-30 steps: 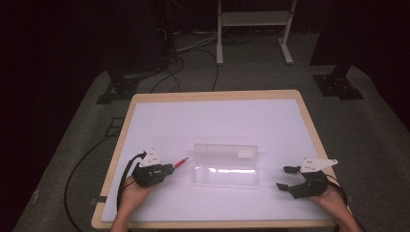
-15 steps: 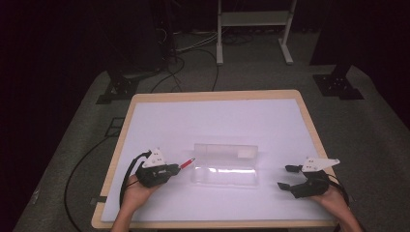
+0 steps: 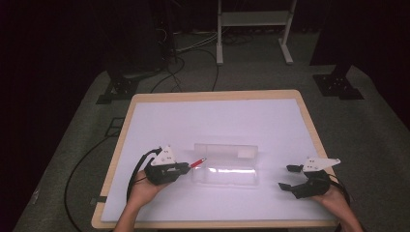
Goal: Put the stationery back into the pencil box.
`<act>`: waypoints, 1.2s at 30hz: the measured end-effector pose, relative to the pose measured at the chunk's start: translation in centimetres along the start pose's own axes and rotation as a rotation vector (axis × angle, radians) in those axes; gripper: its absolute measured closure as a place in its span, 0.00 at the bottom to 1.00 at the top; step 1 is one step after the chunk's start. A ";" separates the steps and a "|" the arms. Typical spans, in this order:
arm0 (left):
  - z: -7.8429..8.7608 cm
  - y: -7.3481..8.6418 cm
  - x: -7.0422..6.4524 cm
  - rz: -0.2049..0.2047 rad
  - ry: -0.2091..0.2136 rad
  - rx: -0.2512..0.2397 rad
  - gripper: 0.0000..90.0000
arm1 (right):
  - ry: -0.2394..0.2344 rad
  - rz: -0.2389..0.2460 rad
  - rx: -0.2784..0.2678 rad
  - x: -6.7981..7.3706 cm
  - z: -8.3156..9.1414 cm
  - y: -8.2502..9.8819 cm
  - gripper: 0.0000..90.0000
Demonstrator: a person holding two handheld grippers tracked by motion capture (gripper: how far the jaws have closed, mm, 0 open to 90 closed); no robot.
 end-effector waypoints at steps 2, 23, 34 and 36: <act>-0.2 -0.5 -0.2 -0.016 0.008 0.004 0.88 | 0.000 0.002 -0.001 0.0 0.0 0.0 0.22; -1.6 -4.1 -0.7 -0.081 0.073 0.027 0.88 | -0.001 -0.003 -0.006 0.0 0.3 0.0 0.22; -4.1 -6.4 -1.5 -0.144 0.121 0.063 0.88 | 0.008 -0.011 0.009 -0.1 0.1 0.2 0.20; -4.8 -6.8 -1.7 -0.147 0.128 0.064 0.88 | 0.004 -0.011 0.014 -0.2 0.1 0.3 0.20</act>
Point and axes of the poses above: each handheld gripper's, and its own axes: z roughly backward along the jaws, y roughly out of its underside, x roughly to its left, the point moved 6 cm from there along -z, roughly forward along the jaws, and after that the axes turned 1 degree about z, right-handed, at the moved point
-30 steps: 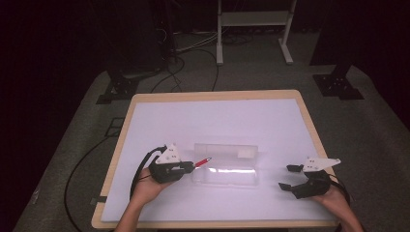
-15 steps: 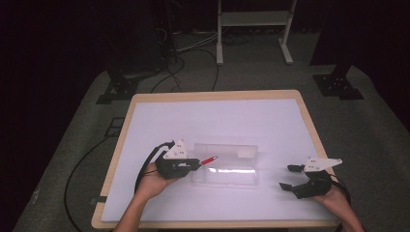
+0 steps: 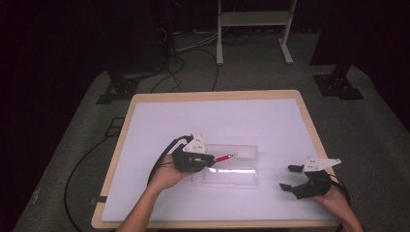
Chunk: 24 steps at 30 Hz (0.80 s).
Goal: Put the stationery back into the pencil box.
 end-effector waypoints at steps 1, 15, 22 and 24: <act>-0.1 -0.1 0.0 -0.007 0.000 0.002 0.88 | 0.001 0.002 0.000 0.0 0.0 0.0 0.20; -2.0 -1.1 0.2 -0.001 0.051 -0.021 0.88 | 0.004 -0.007 -0.002 -0.1 0.1 0.0 0.20; -2.9 -1.5 0.3 0.008 0.076 -0.033 0.88 | 0.008 -0.008 -0.004 -0.2 0.2 0.1 0.19; -3.0 -1.6 0.3 0.009 0.078 -0.034 0.88 | 0.009 -0.007 -0.003 -0.2 0.2 0.1 0.19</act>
Point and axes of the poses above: each handheld gripper's, and its own axes: z roughly backward along the jaws, y roughly out of its underside, x roughly to its left, the point moved 6 cm from there along -z, roughly forward along the jaws, and after that the axes turned 1 degree about z, right-handed, at the moved point
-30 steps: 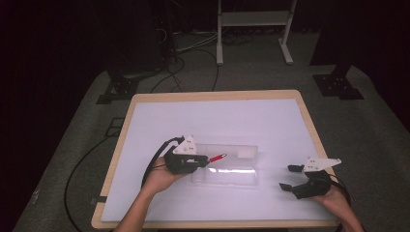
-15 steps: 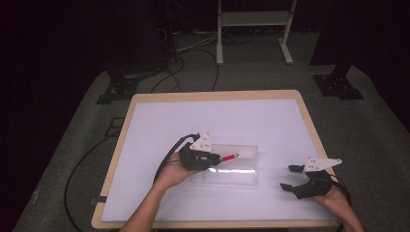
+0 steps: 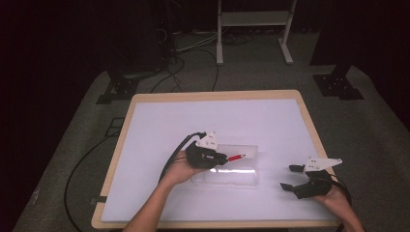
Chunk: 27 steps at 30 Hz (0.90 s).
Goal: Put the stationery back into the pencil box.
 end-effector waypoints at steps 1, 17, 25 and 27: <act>-0.1 0.0 0.0 0.002 0.002 -0.003 0.88 | 0.002 0.002 -0.002 0.0 0.0 0.0 0.19; -2.3 -0.3 -0.3 -0.001 0.045 0.007 0.88 | 0.009 0.015 -0.011 0.0 0.3 -0.1 0.19; -3.4 0.1 -0.2 0.009 0.056 0.017 0.88 | 0.010 0.016 -0.012 0.0 0.4 -0.1 0.19; -3.6 0.2 -0.3 0.009 0.058 0.020 0.88 | 0.012 0.017 -0.012 0.0 0.4 0.0 0.19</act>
Point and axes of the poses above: each handheld gripper's, and its own axes: z roughly backward along the jaws, y roughly out of its underside, x roughly to its left, the point moved 6 cm from there along -z, roughly forward along the jaws, and after that the axes turned 1 degree about z, right-handed, at the moved point
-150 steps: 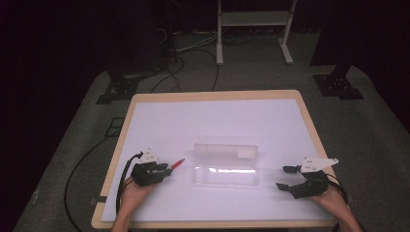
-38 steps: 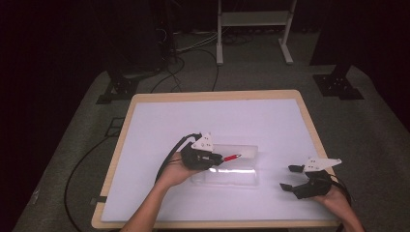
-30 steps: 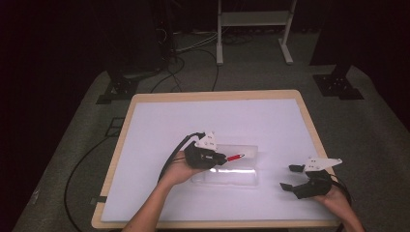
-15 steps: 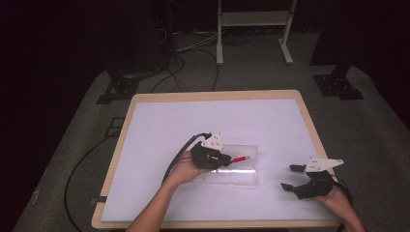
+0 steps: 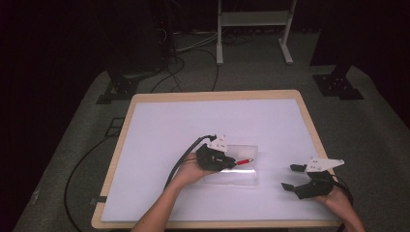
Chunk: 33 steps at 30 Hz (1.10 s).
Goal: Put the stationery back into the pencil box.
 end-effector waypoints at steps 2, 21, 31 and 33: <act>-0.2 0.1 -0.1 -0.002 0.003 0.002 0.88 | -0.001 0.000 0.002 0.0 0.0 0.0 0.19; -2.0 1.1 -0.3 -0.001 0.018 0.045 0.88 | -0.002 0.007 0.004 0.1 -0.1 0.0 0.19; -2.4 1.6 -0.5 0.002 0.018 0.063 0.88 | -0.004 0.009 0.007 0.1 -0.1 0.1 0.19; -2.5 1.8 -0.5 -0.005 0.018 0.073 0.88 | -0.005 0.008 0.008 0.1 -0.1 0.1 0.19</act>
Point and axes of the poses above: each handheld gripper's, and its own axes: z roughly backward along the jaws, y roughly out of its underside, x roughly to its left, the point moved 6 cm from there along -z, roughly forward along the jaws, and after that the axes turned 1 degree about z, right-handed, at the moved point
